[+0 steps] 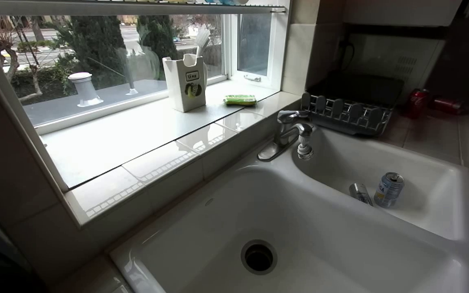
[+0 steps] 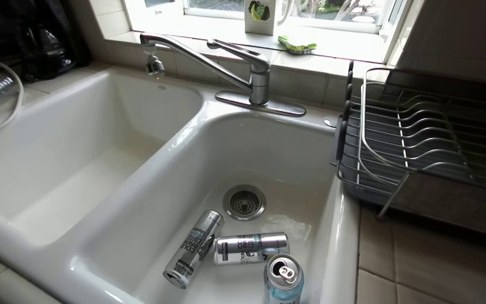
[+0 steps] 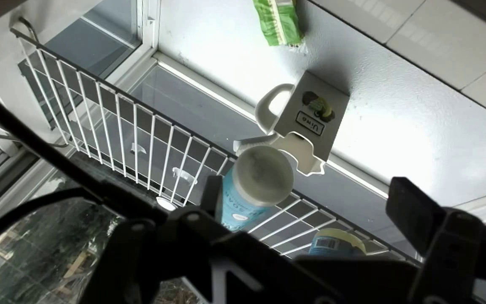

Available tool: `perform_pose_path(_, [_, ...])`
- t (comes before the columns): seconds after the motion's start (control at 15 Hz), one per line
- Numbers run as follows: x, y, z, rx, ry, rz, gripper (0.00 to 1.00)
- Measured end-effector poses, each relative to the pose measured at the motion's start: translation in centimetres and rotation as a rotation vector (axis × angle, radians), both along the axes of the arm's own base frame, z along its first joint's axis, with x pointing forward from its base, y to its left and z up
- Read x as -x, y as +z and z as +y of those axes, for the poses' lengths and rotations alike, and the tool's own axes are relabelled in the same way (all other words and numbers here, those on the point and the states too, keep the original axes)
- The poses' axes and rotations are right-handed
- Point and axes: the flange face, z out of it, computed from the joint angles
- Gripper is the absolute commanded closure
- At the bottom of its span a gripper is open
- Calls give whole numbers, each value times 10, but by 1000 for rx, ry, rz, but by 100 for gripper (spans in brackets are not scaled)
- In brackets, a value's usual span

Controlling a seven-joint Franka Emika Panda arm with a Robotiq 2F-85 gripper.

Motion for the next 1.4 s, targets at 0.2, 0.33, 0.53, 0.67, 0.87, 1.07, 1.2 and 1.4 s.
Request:
perform_pose_path(0.2, [-34,6,4,-26,4,-44,0])
perform_pose_path(0.33, [-57,2,7,-48,4,-58,0])
perform_pose_path(0.53, [-78,-4,11,-59,7,-67,0])
perform_pose_path(0.67, [-80,-3,11,-61,7,-73,0])
perform_pose_path(0.87, [-79,1,9,-67,7,-83,0])
perform_pose_path(1.07, [-89,-7,1,-134,6,-96,0])
perform_pose_path(1.2, [-102,-17,-4,-181,8,-115,0])
perform_pose_path(1.4, [-120,-30,-6,-215,10,-129,0])
